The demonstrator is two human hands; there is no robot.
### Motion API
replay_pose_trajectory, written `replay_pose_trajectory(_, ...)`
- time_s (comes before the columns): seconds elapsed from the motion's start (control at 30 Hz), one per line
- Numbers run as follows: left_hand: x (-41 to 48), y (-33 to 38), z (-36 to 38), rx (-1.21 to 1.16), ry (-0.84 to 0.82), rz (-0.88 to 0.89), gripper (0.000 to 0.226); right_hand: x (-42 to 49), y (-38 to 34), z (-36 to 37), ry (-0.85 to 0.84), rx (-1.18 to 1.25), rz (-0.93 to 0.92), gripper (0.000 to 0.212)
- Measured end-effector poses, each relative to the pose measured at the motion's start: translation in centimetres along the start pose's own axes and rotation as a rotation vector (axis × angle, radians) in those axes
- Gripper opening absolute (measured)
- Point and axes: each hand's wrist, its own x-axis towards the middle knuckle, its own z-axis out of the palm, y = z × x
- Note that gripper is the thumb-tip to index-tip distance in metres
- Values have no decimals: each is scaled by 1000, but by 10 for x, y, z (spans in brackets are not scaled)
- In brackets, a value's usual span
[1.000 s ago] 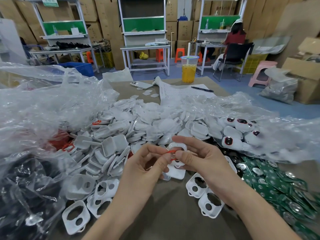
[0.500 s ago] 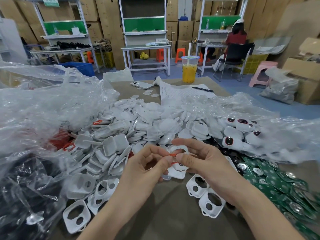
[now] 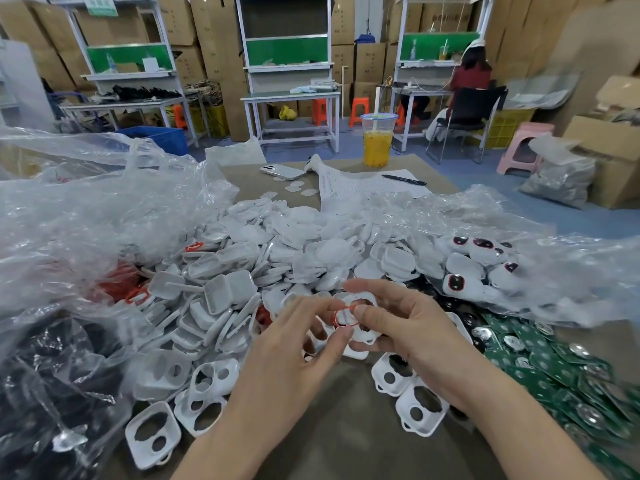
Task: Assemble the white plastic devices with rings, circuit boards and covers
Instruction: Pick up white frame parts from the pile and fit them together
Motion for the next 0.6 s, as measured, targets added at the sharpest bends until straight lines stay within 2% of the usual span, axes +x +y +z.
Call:
replay_pose_trajectory(0.3, 1, -2, 4, -13, 84, -9, 13, 3, 1, -1, -12, 143, -11, 45)
replay_pose_trajectory(0.6, 3, -6, 6, -28, 117, 6, 15, 3, 1, 2, -51, 137, 15, 34)
